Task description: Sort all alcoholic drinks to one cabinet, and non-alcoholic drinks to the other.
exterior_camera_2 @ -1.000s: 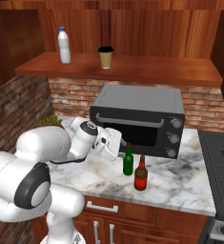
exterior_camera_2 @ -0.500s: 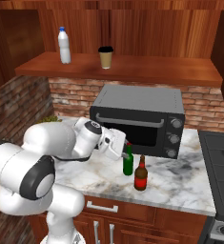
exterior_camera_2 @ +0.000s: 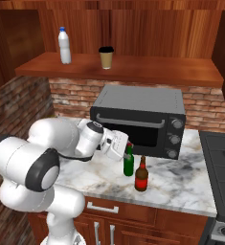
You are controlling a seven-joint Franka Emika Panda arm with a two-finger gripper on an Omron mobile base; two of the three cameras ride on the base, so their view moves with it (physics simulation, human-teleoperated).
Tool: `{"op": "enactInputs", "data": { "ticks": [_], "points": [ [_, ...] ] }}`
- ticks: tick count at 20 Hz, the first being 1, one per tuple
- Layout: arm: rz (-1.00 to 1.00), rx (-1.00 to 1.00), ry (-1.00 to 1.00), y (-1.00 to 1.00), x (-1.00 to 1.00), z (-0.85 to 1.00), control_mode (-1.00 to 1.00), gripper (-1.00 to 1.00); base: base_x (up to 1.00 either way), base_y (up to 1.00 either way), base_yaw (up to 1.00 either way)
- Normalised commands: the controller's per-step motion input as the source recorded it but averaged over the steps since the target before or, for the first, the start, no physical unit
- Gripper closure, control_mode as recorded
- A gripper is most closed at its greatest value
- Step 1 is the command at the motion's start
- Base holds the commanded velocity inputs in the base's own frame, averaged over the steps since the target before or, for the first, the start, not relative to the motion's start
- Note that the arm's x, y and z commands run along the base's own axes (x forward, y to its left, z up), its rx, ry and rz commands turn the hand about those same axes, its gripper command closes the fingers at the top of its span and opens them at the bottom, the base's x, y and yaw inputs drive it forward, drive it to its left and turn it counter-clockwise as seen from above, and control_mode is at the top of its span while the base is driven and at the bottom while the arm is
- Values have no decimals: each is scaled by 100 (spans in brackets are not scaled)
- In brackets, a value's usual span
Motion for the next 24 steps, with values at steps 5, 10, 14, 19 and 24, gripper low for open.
{"op": "enactInputs", "data": {
  "ticks": [5,10,14,19,24],
  "points": [
    [-1,-8,0,-4,0,0,-100,100,0,0,0],
    [0,-6,1,-19,0,0,-100,100,0,0,0],
    [0,-4,2,-25,-2,0,-100,100,0,0,0],
    [0,0,5,-6,-19,37,-100,100,0,0,0],
    [0,2,6,9,-11,72,-100,100,0,0,0]
  ]
}}
